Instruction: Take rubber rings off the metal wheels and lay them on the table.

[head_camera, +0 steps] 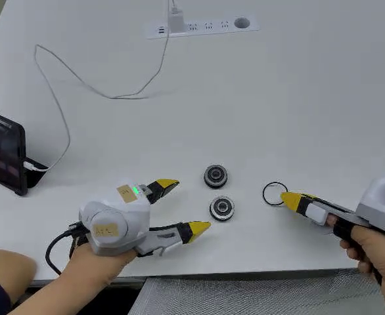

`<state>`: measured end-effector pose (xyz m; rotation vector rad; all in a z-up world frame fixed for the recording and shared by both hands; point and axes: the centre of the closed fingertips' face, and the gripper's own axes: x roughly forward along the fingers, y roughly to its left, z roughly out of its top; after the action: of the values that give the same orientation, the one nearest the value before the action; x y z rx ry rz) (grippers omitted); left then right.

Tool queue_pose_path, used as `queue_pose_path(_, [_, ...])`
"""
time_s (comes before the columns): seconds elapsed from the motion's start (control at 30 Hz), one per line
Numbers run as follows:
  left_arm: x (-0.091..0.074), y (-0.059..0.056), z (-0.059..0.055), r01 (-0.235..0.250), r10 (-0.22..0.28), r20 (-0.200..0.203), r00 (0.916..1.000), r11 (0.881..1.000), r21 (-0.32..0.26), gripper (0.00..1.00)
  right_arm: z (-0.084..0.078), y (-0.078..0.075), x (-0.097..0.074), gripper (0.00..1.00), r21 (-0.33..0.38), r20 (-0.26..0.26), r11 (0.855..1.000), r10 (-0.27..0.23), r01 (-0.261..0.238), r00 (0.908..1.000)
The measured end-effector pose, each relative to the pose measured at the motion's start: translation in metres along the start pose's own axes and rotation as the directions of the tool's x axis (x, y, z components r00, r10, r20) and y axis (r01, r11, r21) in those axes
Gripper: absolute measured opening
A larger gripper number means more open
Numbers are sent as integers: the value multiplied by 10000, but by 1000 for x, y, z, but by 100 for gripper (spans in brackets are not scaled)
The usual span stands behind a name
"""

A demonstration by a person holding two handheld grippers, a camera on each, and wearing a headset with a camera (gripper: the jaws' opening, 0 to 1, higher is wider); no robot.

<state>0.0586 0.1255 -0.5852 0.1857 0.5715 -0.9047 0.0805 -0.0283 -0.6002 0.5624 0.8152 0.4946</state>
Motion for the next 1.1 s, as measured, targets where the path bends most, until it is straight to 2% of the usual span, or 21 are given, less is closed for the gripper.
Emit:
queue_pose_path(0.2, [0,1,-1,-5,5,-65,10000,10000,-14,58,-1,-4,-2,22,-1012,-189,9943,-345,324,9992])
queue_pose_path(0.33, [0,2,-3,-14,14,-62,10000,10000,-51,58,1,-4,-5,24,-1184,-128,9923,-392,374,9991])
queue_pose_path(0.43, [1,1,-2,-9,9,-52,10000,10000,-45,57,2,8,-3,24,-1195,-121,9928,38,-52,9999])
queue_pose_path(0.6, [4,0,-1,42,-42,-65,10000,10000,-9,55,-6,26,4,22,-1337,-419,9886,636,-687,9971])
queue_pose_path(0.7, [6,-2,3,106,-106,-3,9999,9999,31,52,-10,30,8,19,-1255,-521,9881,831,-891,9952])
queue_pose_path(1.1, [17,-13,11,549,-548,-27,9985,9979,337,40,-24,47,19,15,-1029,-834,9847,1325,-1408,9877])
